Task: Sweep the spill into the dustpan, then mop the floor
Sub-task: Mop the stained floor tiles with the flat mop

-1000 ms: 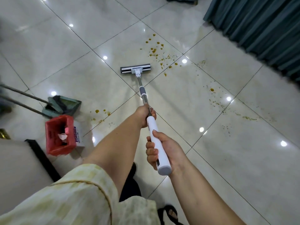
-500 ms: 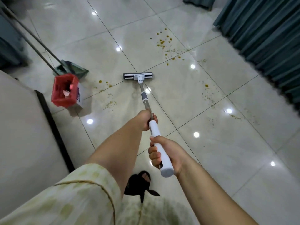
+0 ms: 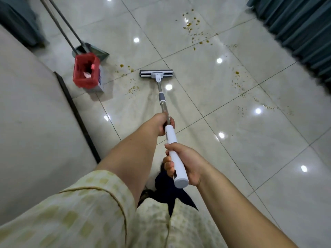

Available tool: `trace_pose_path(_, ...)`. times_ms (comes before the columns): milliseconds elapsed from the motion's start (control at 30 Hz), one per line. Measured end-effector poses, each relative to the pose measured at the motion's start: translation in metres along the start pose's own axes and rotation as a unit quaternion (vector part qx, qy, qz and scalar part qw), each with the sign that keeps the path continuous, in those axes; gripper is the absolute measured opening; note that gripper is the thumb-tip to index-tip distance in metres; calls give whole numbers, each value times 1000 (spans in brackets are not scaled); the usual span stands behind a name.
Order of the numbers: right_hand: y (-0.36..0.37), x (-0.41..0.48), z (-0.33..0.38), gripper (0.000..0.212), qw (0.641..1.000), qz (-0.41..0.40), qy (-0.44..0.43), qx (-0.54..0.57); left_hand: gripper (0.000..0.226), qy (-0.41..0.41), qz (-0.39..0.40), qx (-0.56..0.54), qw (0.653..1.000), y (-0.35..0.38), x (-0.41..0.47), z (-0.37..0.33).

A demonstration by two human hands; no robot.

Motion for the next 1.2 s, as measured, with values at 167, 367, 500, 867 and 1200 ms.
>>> trace_pose_path(167, -6, -8, -62, 19, 1000, -7, 12, 8, 22, -7, -1, -2, 1000, -26, -24, 52)
trace_pose_path(367, -43, -45, -111, 21, 1000, -9, 7, -24, 18, -15, -6, -23, 1000, -18, -51, 118)
trace_pose_path(500, -82, -82, -144, 17, 997, 5, 13, -71, 18, 7, -13, -42, 999, 2, -70, 176)
trace_pose_path(867, -202, -168, -225, 7, 980, 45, 37, -188, 20, 57, -81, -129, 987, 50, -114, 330)
trace_pose_path(1200, -180, -162, -238, 7, 979, 50, 38, -196, 13, 40, -110, -124, 985, 19, -113, 330)
Point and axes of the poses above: each hand's wrist, its own x-axis towards the middle knuckle, its own y-axis out of the palm, z = x × y, the point moved 9 cm from there along x, towards the middle knuckle, and after that the axes turned 6 degrees about z, right-handed, at the moved point
